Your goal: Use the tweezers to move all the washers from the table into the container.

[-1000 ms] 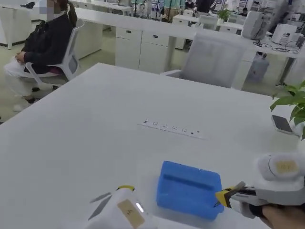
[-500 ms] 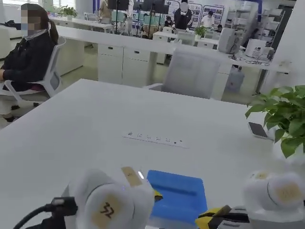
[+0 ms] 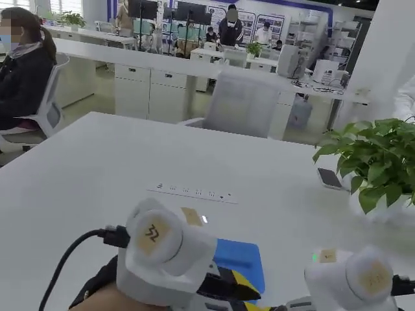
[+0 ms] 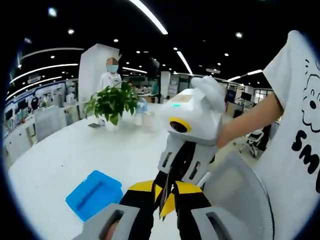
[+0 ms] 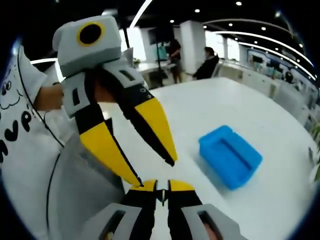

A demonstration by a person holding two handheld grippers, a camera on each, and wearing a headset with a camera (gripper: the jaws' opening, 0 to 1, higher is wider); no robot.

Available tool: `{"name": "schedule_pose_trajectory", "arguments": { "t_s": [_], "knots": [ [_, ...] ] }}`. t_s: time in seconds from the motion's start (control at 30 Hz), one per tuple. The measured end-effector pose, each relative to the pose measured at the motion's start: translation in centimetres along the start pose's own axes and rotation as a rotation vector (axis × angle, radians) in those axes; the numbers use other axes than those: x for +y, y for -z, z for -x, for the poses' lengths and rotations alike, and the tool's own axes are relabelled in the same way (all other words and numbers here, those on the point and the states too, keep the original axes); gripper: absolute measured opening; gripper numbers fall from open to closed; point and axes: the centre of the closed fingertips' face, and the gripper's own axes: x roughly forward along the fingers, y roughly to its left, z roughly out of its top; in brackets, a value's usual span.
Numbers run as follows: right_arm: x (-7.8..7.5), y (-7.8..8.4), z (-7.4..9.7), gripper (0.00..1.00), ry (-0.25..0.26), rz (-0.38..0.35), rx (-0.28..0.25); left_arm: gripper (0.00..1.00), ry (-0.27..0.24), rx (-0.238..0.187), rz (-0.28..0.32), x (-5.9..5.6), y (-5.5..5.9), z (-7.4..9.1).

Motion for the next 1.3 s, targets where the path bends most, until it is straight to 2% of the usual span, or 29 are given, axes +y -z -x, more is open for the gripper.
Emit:
{"name": "schedule_pose_trajectory", "arguments": {
  "t_s": [0.1, 0.23, 0.33, 0.43, 0.57, 0.6, 0.73, 0.87, 0.97, 1.07, 1.1, 1.2, 1.3],
  "knots": [
    [0.5, -0.1, -0.4, 0.04, -0.024, 0.005, 0.001, 0.13, 0.078, -0.002, -0.022, -0.9, 0.3, -0.6],
    [1.0, 0.1, -0.8, 0.04, -0.047, 0.013, 0.015, 0.07, 0.082, -0.012, -0.02, -0.3, 0.4, -0.8],
    [1.4, 0.0, -1.1, 0.04, -0.063, 0.015, 0.01, 0.03, 0.135, -0.045, -0.006, -1.1, 0.2, -0.6],
    [1.6, 0.3, -1.3, 0.04, -0.074, 0.019, 0.018, 0.0, 0.155, -0.05, -0.007, -1.5, 0.1, -0.5],
    [1.4, 1.2, -1.6, 0.04, -0.087, 0.009, 0.032, 0.0, 0.164, -0.042, -0.034, -1.5, 0.3, -0.8],
    [1.4, 1.4, -1.6, 0.04, -0.09, 0.007, 0.037, 0.0, 0.179, -0.041, -0.07, -1.7, 0.4, -0.8],
    [1.0, 2.0, -1.3, 0.05, -0.094, 0.022, 0.055, 0.0, 0.2, -0.065, -0.093, -2.0, 0.7, -0.8],
    [0.3, 2.6, -1.5, 0.06, -0.097, 0.02, 0.076, 0.0, 0.193, -0.052, -0.102, -1.1, 1.3, -1.1],
    [-0.5, 3.1, -1.8, 0.07, -0.083, 0.032, 0.098, 0.0, 0.172, -0.017, -0.112, -0.4, 1.9, -1.2],
    [-1.6, 3.6, -2.1, 0.08, -0.065, 0.032, 0.121, 0.0, 0.157, -0.001, -0.111, 0.4, 2.6, -1.6],
    [-2.1, 4.0, -2.2, 0.08, -0.048, 0.027, 0.146, 0.0, 0.145, 0.007, -0.107, 0.7, 3.0, -1.8],
    [-2.9, 4.7, -2.5, 0.08, -0.037, 0.038, 0.169, 0.0, 0.118, 0.022, -0.11, 1.2, 4.2, -2.1],
    [-3.6, 5.6, -3.0, 0.09, -0.022, 0.04, 0.199, 0.0, 0.095, 0.074, -0.144, 1.8, 6.0, -2.4]
  ]
}}
